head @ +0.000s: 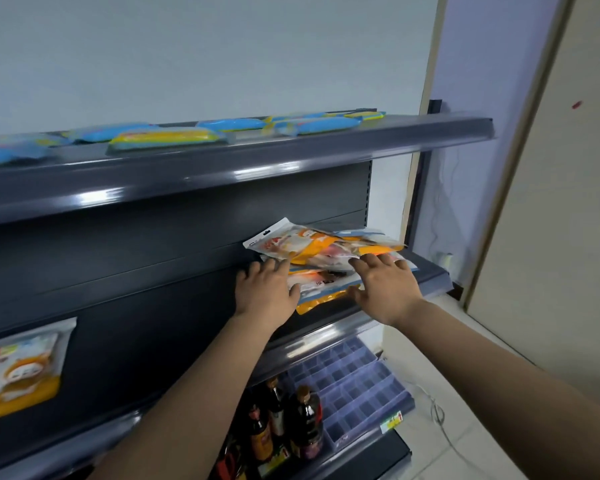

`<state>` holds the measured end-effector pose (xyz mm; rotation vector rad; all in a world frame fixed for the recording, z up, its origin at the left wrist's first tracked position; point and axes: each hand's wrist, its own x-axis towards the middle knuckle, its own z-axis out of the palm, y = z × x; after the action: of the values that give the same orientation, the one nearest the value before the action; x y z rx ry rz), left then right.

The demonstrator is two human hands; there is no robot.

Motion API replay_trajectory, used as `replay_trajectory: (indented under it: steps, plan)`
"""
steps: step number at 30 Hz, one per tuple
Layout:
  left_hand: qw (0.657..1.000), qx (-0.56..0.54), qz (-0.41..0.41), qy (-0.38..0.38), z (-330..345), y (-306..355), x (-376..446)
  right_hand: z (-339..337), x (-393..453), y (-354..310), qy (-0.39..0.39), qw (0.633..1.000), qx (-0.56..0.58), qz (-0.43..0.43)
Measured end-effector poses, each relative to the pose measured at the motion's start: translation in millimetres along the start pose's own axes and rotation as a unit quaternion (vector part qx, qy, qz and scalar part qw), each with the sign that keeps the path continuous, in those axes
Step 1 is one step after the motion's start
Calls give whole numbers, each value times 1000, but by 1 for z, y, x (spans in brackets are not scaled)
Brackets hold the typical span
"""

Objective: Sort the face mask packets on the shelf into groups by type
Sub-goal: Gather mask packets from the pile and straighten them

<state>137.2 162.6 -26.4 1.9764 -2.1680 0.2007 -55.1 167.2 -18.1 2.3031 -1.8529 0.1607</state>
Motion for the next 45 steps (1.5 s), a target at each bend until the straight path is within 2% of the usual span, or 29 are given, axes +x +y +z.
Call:
replay_trajectory:
  steps: [8,14,26,28,31,34,37,41,45]
  plan:
    - [998,-37,-47,-13,27,16,74,20,71,46,7,1000,29,-1]
    - [996,-45,-76,-11,44,20,113,38,120,74,8,995,99,8]
    - [978,-73,-188,-60,62,31,139,69,202,120,-33,976,215,-9]
    - [970,-90,-221,-58,63,34,142,76,217,127,-70,973,216,-26]
    - [952,-124,-275,-45,65,38,146,88,240,139,-131,970,195,-57]
    - [925,-178,-332,-38,66,40,147,88,254,150,-123,968,213,-49]
    - [896,-248,-367,-23,72,38,146,95,269,159,-150,955,253,-46]
    - [839,-357,-401,92,71,48,146,108,281,165,-152,930,333,-38]
    - [792,-399,-436,155,77,44,146,114,287,169,-130,889,438,-25]
